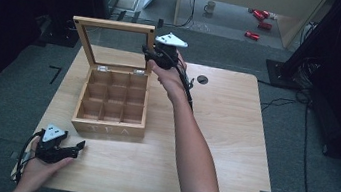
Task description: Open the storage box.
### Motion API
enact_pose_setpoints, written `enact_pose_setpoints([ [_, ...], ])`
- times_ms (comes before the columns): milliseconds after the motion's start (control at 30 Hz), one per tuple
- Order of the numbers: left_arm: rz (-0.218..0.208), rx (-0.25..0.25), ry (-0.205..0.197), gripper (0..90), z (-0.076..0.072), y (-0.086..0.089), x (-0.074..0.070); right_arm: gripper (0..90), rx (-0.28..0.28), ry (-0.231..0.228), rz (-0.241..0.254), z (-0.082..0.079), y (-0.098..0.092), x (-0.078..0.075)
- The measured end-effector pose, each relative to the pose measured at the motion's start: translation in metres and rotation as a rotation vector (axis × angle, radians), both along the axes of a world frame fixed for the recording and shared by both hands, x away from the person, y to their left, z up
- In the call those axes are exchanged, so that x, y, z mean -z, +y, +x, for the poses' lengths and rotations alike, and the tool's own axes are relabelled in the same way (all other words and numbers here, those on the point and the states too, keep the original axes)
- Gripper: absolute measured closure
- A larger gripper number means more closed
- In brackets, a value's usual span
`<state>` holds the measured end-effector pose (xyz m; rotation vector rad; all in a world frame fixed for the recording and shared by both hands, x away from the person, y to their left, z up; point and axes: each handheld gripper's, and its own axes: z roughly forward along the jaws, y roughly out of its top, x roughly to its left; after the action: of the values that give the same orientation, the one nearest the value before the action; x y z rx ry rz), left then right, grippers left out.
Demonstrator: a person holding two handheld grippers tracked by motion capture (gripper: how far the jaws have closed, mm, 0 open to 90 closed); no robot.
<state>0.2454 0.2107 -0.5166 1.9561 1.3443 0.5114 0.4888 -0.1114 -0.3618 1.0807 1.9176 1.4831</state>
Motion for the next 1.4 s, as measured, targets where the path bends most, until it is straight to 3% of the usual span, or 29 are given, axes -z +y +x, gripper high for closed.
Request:
enact_pose_setpoints([
  [167, 0.0, 0.004, 0.002, 22.9, 0.0, 0.001, 0.0, 61.0, 0.0, 0.021, 0.019, 0.009, -0.001, 0.009],
  [400, -0.005, 0.004, 0.002, 22.7, 0.0, 0.001, 0.0, 64.9, 0.012, 0.014, 0.027, 0.014, -0.003, 0.013],
  [1067, -0.012, 0.005, 0.004, 22.7, 0.0, 0.001, 0.0, 66.9, 0.144, 0.054, 0.023, 0.027, 0.01, 0.012],
  [1400, -0.012, 0.004, 0.003, 22.7, 0.0, 0.001, 0.0, 67.0, 0.215, 0.094, 0.05, 0.036, 0.012, 0.016],
])
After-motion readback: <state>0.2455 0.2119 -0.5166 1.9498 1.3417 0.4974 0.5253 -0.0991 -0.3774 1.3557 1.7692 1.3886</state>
